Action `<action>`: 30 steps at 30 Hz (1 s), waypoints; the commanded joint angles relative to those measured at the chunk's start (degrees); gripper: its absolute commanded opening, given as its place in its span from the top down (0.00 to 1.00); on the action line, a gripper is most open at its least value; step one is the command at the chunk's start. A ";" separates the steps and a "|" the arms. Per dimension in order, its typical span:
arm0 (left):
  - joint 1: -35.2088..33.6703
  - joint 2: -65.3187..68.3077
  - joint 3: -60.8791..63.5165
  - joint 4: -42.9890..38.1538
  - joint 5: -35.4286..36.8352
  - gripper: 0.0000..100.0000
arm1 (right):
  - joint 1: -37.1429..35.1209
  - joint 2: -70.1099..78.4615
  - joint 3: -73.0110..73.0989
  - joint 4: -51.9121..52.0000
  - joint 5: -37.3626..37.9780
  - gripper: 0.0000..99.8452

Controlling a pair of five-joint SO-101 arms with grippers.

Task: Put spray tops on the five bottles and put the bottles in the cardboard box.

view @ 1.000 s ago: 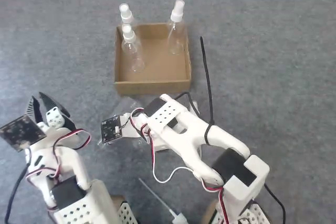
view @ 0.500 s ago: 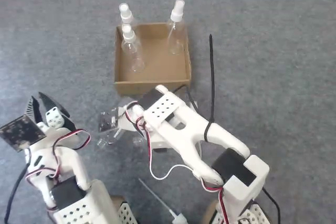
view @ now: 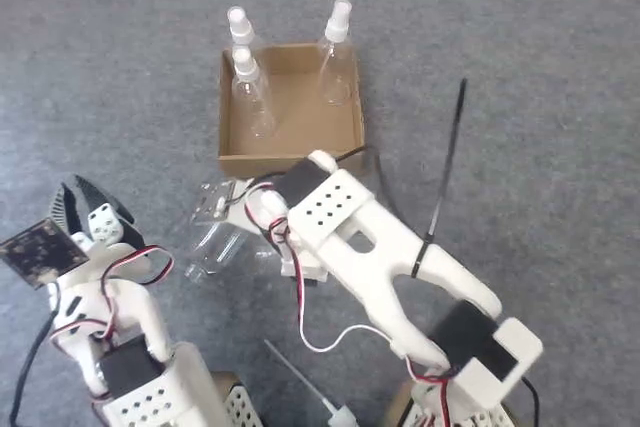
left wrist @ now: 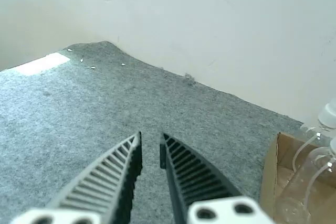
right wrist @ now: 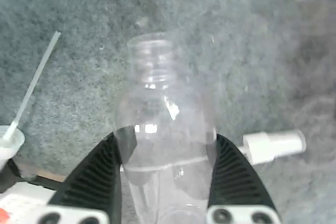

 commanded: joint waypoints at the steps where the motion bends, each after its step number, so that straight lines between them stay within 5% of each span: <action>1: -0.35 -0.88 -0.57 -1.85 0.97 0.95 | 1.27 -5.14 -3.34 2.33 -5.71 0.93; 13: -0.35 -0.88 -0.57 -1.85 0.97 0.95 | 1.27 -4.97 -3.25 3.21 -24.18 0.93; 30: -0.26 -0.88 -0.13 -2.02 0.88 0.95 | 3.82 -4.79 12.31 -17.01 -32.26 0.91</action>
